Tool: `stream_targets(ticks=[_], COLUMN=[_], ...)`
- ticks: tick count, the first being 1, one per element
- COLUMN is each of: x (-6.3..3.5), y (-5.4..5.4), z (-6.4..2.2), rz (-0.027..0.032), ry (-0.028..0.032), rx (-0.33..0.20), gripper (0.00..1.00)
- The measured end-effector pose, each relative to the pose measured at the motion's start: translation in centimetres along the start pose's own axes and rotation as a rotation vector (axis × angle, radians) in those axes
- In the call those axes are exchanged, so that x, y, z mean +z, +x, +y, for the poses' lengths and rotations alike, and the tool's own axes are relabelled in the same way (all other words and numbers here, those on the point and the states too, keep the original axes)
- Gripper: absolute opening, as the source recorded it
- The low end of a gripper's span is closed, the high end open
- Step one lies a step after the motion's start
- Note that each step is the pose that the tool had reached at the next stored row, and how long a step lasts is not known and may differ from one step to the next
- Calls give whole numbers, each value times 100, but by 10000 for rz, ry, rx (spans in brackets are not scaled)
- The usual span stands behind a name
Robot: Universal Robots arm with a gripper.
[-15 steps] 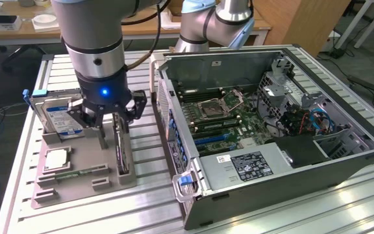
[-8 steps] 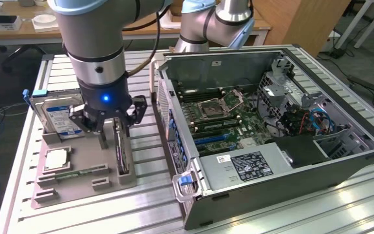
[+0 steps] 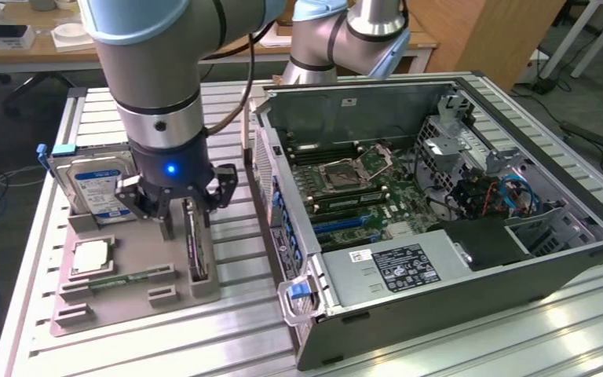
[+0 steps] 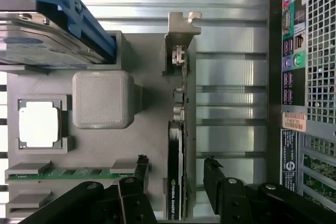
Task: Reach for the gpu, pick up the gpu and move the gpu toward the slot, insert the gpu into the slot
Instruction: 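Pick up the gpu and move the gpu toward the slot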
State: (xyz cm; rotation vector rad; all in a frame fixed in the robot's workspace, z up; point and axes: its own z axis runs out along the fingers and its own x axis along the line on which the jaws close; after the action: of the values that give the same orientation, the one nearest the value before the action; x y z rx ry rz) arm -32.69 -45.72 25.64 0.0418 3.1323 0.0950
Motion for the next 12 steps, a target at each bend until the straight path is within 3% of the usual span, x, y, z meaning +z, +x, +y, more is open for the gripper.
stream_targets(ticks=[5, 12], x=[37, 189], y=[1, 1], z=[1, -7], rz=[-5, -5], ry=[-1, -1], rx=[101, 102], gripper=[55, 55])
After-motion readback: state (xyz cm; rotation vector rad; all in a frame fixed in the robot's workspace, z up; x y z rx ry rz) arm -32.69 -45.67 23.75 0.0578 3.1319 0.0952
